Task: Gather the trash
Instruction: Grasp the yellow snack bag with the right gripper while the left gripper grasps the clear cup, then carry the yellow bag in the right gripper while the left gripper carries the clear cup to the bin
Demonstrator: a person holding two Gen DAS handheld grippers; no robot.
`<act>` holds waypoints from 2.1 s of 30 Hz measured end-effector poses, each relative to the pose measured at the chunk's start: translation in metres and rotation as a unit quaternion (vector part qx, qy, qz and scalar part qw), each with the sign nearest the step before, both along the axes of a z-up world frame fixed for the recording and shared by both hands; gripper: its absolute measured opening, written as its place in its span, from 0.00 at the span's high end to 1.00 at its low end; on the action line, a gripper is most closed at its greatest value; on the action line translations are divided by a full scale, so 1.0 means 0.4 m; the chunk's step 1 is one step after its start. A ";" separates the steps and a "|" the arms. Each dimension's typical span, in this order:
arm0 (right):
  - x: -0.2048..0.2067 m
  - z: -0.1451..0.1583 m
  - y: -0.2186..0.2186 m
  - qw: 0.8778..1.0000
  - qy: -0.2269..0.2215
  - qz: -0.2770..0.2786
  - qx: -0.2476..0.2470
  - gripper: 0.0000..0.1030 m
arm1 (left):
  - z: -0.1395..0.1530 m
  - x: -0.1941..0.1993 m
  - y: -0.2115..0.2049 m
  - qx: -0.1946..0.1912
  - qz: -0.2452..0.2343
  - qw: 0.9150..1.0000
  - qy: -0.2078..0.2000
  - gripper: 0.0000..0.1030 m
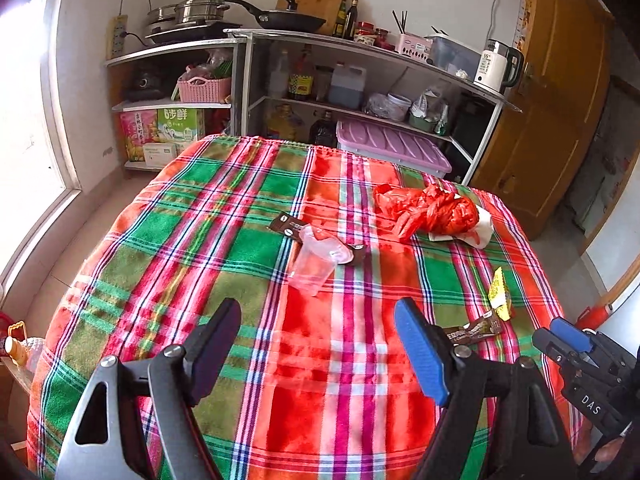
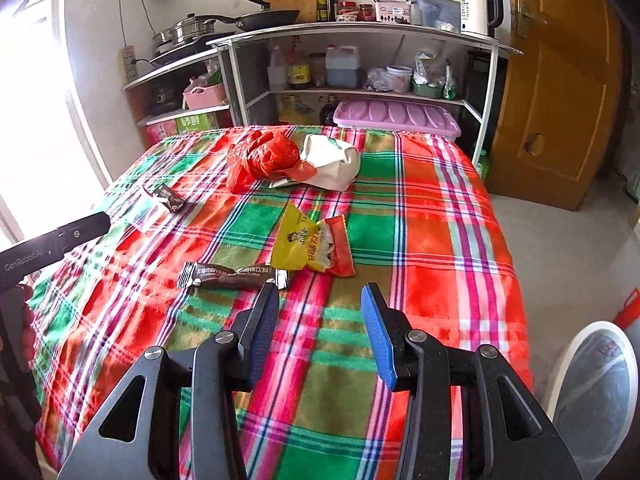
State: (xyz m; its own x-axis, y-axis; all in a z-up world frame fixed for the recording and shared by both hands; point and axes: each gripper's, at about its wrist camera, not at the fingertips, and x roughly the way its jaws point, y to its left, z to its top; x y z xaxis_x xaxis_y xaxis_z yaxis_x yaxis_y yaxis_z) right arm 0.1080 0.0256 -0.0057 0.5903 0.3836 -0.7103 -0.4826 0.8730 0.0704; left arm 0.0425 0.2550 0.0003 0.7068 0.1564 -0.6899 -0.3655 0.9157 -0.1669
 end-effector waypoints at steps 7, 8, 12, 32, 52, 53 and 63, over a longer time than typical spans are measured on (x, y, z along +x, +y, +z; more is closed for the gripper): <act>0.049 -0.007 0.067 1.000 -0.006 0.005 -0.007 0.57 | -0.028 0.016 0.062 -0.015 0.000 1.000 0.003 0.20; 0.058 -0.011 0.072 1.000 -0.005 0.002 -0.009 0.56 | -0.031 0.020 0.070 -0.017 0.002 1.000 0.005 0.20; 0.096 -0.025 0.083 1.000 0.008 -0.007 -0.012 0.55 | -0.036 0.046 0.084 -0.013 -0.004 1.000 0.008 0.18; 0.179 -0.074 0.099 0.998 0.045 -0.026 -0.026 0.46 | -0.092 0.160 0.073 -0.012 -0.034 0.999 0.033 0.24; 0.178 -0.068 0.092 0.999 0.036 -0.032 -0.019 0.71 | -0.096 0.169 0.062 -0.018 -0.053 0.998 0.038 0.71; 0.175 -0.066 0.092 0.999 0.032 -0.032 -0.021 0.75 | -0.095 0.167 0.062 -0.019 -0.053 0.998 0.037 0.71; 0.159 -0.059 0.081 0.999 0.029 -0.030 -0.014 0.78 | -0.069 0.134 0.045 -0.017 -0.054 0.998 0.026 0.71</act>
